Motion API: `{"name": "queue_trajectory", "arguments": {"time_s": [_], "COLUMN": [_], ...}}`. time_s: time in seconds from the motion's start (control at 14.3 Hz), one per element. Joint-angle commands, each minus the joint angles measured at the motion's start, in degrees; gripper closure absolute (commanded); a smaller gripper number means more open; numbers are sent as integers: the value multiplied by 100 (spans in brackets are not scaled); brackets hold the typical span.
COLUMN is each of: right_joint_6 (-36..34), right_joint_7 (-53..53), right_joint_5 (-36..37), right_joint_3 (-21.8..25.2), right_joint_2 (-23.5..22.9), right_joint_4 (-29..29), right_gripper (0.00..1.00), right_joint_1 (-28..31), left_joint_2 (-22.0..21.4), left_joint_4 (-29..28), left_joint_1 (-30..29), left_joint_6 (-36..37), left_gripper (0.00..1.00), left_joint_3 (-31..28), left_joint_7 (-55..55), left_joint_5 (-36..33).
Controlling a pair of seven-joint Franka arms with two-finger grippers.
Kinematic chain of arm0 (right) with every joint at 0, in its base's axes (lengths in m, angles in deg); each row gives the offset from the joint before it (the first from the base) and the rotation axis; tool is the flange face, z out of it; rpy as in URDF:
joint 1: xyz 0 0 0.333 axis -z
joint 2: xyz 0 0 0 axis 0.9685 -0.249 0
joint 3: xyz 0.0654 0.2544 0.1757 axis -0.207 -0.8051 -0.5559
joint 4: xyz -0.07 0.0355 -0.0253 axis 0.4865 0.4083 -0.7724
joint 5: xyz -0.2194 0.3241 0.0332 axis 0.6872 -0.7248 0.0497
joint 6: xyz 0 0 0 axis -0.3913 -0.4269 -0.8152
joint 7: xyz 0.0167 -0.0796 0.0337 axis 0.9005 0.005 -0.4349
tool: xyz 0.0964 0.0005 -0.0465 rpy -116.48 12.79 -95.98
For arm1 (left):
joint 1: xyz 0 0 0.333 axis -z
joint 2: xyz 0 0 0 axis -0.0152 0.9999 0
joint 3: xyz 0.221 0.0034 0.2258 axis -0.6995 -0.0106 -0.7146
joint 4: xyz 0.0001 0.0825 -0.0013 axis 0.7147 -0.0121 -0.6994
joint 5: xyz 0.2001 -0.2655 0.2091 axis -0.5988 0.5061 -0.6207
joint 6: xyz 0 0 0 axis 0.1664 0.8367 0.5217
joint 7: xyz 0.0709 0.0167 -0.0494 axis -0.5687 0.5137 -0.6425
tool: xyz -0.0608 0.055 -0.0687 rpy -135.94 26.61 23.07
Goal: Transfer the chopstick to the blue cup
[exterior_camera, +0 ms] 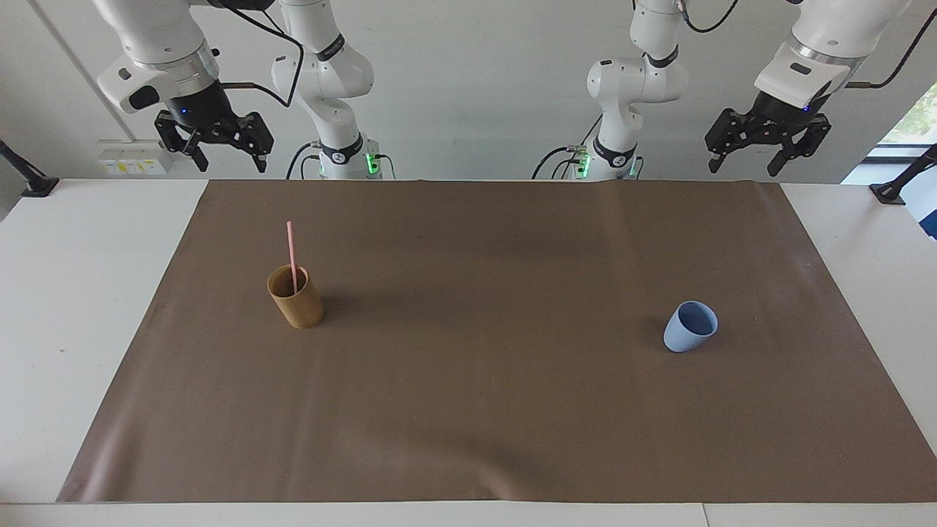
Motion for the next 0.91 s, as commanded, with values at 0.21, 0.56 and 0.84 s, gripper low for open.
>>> {"name": "queue_trajectory", "arguments": {"time_s": [0.21,0.56,0.84], "right_joint_6": [36,18,18], "right_joint_7": [3,3,3], "right_joint_5": [-110,-128,-145], "right_joint_3": [-25,-25,-25], "right_joint_2": [125,159,195], "right_joint_4": [-134,-178,-239], "right_gripper": [0,0,0], "right_joint_1": [85,85,137], "left_joint_2": [-174,-174,-174], "left_joint_4": [-196,-204,-196], "left_joint_1": [-53,-53,-44], "left_joint_6": [6,-12,-29], "left_gripper": [0,0,0], "left_joint_3": [37,37,37], "left_joint_7": [77,86,86], "left_joint_5": [-84,-84,-84]}}
